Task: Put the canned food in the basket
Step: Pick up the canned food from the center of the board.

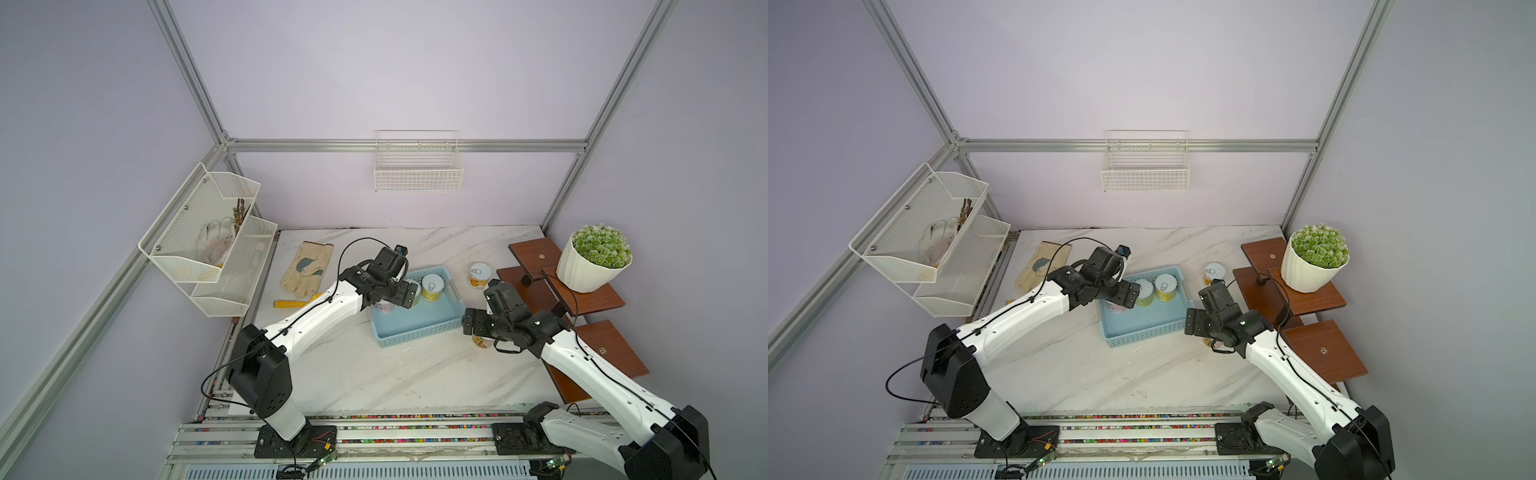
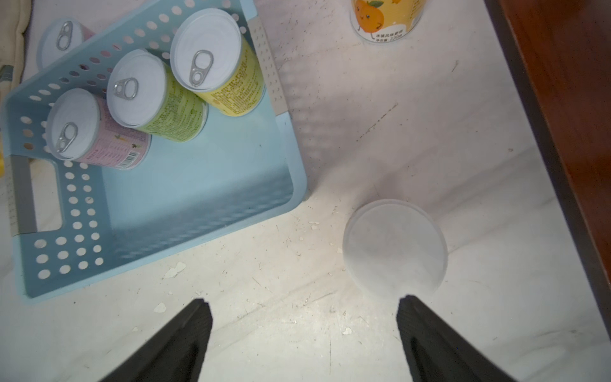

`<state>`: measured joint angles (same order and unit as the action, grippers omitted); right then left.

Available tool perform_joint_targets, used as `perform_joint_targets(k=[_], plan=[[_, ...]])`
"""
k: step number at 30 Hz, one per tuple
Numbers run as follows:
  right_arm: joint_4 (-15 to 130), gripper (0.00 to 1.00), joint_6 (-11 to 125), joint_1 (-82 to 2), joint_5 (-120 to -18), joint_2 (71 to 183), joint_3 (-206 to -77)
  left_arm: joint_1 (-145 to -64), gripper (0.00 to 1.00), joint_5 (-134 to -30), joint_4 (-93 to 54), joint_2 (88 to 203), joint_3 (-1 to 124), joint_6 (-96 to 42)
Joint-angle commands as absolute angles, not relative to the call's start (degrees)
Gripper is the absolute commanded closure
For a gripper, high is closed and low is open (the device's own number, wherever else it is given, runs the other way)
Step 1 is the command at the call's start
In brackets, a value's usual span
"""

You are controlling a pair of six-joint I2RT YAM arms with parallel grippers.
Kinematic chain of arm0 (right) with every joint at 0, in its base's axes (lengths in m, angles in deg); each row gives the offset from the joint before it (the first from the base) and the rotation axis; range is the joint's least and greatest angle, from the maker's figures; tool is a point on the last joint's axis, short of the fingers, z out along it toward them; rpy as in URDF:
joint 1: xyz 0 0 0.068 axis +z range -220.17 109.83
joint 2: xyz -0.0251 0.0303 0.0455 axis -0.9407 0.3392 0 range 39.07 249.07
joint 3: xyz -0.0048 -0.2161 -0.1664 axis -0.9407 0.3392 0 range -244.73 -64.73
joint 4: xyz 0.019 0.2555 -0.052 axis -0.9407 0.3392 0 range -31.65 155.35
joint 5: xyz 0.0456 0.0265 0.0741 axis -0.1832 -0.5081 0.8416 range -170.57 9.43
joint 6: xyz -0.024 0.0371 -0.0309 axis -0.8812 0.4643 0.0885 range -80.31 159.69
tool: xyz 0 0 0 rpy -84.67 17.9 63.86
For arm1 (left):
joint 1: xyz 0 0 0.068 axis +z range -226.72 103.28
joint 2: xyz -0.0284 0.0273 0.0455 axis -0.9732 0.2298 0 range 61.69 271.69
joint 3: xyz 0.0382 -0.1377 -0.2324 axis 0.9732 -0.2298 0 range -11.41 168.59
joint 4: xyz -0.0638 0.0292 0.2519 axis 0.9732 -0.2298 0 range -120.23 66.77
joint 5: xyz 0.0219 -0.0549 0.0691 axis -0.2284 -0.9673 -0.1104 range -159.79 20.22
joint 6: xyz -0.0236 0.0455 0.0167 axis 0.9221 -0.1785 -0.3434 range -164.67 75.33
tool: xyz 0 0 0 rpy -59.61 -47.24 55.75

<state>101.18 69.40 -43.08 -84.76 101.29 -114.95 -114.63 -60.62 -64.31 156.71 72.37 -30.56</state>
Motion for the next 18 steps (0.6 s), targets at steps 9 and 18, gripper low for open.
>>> perform_joint_targets(k=[9,18], plan=[[86.9,0.08,63.7,-43.1,-68.7,92.5,-110.1,-106.9,0.00,-58.5,-75.4,169.2,87.1,-30.6],[69.1,0.06,67.3,-43.1,-64.8,82.5,-102.5,-102.8,0.00,-59.7,-79.6,177.9,95.5,-29.6]])
